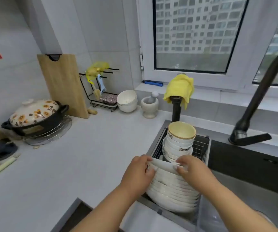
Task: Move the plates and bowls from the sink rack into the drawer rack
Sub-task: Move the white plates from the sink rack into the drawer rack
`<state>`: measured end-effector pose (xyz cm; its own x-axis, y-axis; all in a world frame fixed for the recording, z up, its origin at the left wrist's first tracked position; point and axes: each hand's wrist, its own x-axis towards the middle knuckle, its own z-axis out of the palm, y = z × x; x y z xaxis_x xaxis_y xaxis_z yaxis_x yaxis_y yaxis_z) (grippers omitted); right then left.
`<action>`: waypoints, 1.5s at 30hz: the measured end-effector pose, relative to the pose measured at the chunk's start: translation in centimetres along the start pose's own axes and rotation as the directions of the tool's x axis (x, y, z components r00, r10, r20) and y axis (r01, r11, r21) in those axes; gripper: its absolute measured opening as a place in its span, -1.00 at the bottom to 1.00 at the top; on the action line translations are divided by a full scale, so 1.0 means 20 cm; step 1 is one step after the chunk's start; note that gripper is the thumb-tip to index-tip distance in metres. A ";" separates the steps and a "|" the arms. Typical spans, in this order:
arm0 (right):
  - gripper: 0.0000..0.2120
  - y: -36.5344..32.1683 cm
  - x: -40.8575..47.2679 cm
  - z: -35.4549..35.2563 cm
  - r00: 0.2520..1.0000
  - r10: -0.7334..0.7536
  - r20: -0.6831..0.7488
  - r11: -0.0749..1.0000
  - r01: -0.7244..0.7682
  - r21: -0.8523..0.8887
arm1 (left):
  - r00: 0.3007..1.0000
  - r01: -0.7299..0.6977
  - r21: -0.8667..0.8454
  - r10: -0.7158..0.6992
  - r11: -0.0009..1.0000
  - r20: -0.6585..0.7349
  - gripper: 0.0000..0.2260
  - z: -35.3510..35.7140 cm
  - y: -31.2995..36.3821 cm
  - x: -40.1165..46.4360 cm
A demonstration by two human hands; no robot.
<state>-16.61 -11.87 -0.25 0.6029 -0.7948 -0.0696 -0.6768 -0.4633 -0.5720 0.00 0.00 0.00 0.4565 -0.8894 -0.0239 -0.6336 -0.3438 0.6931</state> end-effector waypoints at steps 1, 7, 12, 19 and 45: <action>-0.73 0.02 0.01 -0.01 1.000 0.012 0.017 1.000 -0.012 0.017 | 0.999 0.007 0.010 -0.007 1.000 0.041 -0.66 0.02 0.02 0.04; -0.89 0.08 0.02 -0.02 0.996 0.041 0.081 0.996 -0.048 0.077 | 0.962 0.072 0.129 -0.104 0.989 0.254 -0.57 0.13 0.10 0.19; -0.85 0.12 0.03 0.01 0.995 0.023 0.092 0.995 -0.032 0.097 | 0.943 0.133 0.117 -0.162 0.984 0.291 -0.72 0.12 0.11 0.23; -0.87 0.12 0.04 0.01 1.000 0.003 0.030 0.985 -0.008 0.174 | 0.960 0.095 0.073 -0.111 0.993 0.259 -0.81 0.10 0.12 0.27; -0.63 -0.36 -0.11 -0.15 0.903 -0.279 -0.326 0.857 0.387 0.339 | 0.873 0.063 -0.182 -0.142 0.981 -0.467 -0.85 -0.42 0.19 -0.37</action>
<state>-14.26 -7.97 6.46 0.5962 -0.7161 0.3630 -0.2034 -0.5722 -0.7945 -0.47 7.82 8.87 0.7802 -0.5867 0.2168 -0.4793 -0.3382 0.8099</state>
